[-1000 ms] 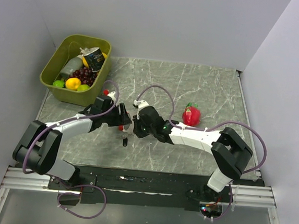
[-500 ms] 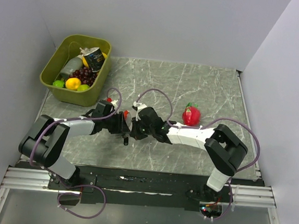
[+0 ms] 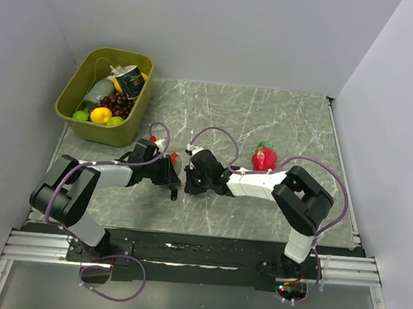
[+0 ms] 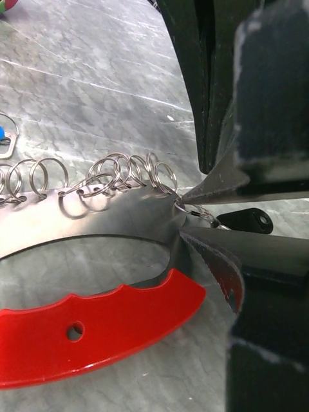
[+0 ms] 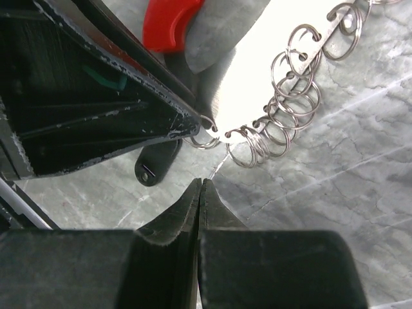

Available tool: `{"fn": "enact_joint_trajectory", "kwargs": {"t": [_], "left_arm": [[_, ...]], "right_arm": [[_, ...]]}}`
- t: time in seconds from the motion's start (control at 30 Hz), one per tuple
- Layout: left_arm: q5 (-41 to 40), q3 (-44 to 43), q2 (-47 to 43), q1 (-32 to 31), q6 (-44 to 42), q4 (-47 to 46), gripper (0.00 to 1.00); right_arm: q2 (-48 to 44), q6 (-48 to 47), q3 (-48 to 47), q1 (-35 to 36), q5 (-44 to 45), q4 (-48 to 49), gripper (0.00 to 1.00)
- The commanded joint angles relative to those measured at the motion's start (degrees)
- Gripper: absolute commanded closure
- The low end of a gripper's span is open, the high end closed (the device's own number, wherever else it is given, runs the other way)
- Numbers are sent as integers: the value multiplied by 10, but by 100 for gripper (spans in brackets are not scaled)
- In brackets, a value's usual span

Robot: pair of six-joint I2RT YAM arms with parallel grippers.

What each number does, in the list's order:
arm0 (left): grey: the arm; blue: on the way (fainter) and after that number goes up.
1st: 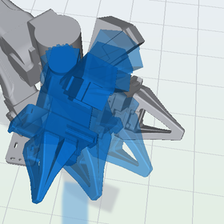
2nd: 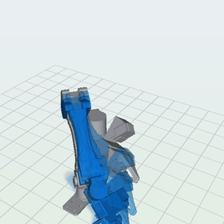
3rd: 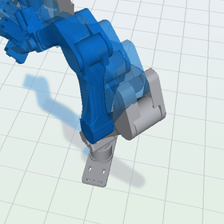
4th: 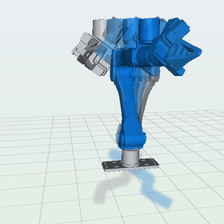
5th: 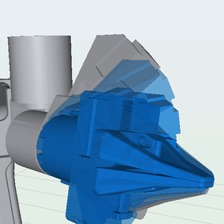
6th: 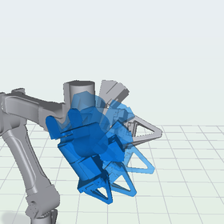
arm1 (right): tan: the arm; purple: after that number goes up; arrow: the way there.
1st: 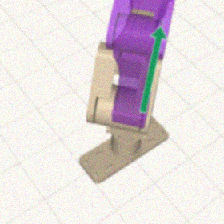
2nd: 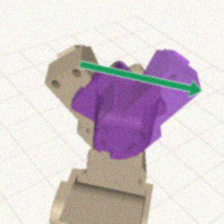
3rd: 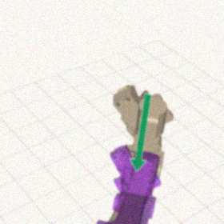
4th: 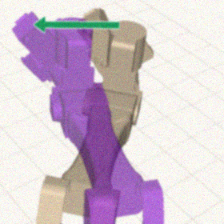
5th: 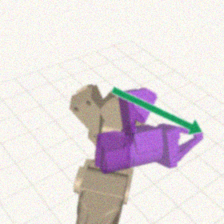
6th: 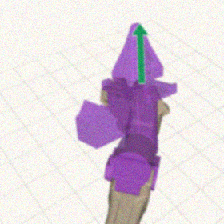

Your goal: Put the keys on the keyring

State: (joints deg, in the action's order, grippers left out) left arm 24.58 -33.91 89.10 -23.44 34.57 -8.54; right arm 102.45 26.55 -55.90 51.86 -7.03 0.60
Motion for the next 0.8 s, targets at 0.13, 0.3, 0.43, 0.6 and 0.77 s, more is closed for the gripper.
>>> {"fn": "enact_joint_trajectory", "kwargs": {"t": [0.13, 0.3, 0.43, 0.6, 0.77], "left_arm": [[14, 9, 9, -7, 2, -40, 87], [20, 13, -15, -9, -2, -46, 99], [25, 17, -54, -10, -10, -46, 99], [23, 19, -115, -13, -30, -29, 99], [25, 29, -168, -18, -42, -27, 99]], "right_arm": [[-21, 11, 8, -11, 14, 12, 100], [-49, 11, 38, -34, 7, 27, 100], [-93, 4, 59, -54, -12, 48, 100], [-138, -24, 80, -62, -40, 70, 100], [-171, -45, 93, -64, -79, 96, 96]]}}
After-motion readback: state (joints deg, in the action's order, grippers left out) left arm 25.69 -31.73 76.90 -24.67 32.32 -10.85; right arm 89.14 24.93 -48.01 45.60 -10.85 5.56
